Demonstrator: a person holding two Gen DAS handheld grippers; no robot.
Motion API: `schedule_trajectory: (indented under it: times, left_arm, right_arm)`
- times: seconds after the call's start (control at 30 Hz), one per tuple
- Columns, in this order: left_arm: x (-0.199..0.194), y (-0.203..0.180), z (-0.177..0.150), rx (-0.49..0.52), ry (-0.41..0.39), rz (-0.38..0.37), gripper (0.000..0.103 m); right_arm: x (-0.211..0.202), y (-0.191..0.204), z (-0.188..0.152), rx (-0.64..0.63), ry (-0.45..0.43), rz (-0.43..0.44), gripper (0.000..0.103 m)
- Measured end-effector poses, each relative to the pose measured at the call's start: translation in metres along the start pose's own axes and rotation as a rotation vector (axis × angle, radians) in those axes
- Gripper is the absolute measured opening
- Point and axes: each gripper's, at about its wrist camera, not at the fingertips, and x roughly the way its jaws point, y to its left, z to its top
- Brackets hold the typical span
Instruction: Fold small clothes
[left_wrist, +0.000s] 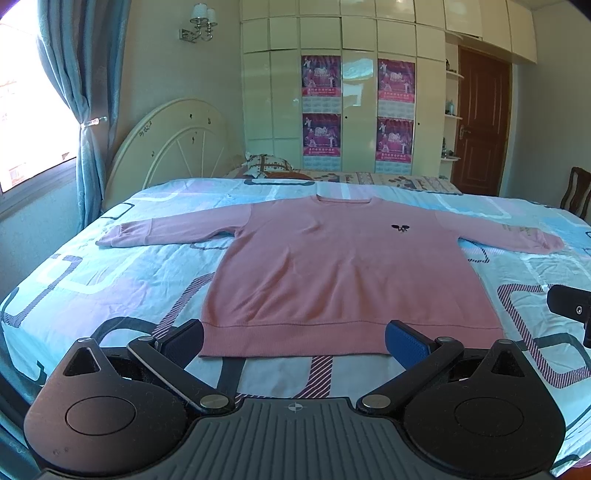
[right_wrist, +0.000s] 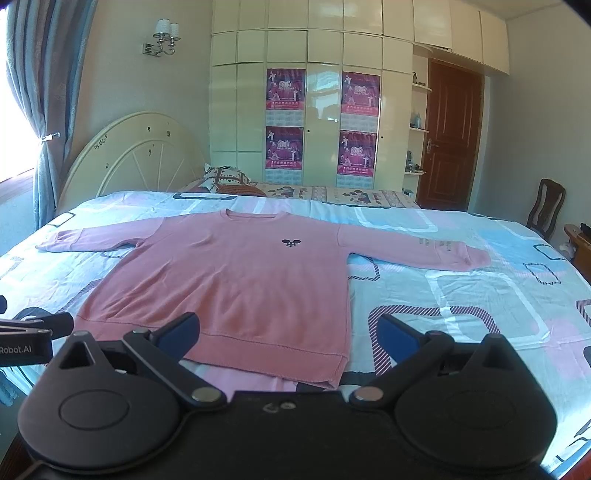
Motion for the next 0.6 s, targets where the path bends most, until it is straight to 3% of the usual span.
schedule_trajectory:
  times: [0.6]
  left_arm:
    - [-0.0013, -0.0025, 0.0018, 0.006, -0.004, 0.007, 0.103]
  right_arm:
    - [-0.0031, 0.0015, 0.0041, -0.004, -0.004, 0.0, 0.102]
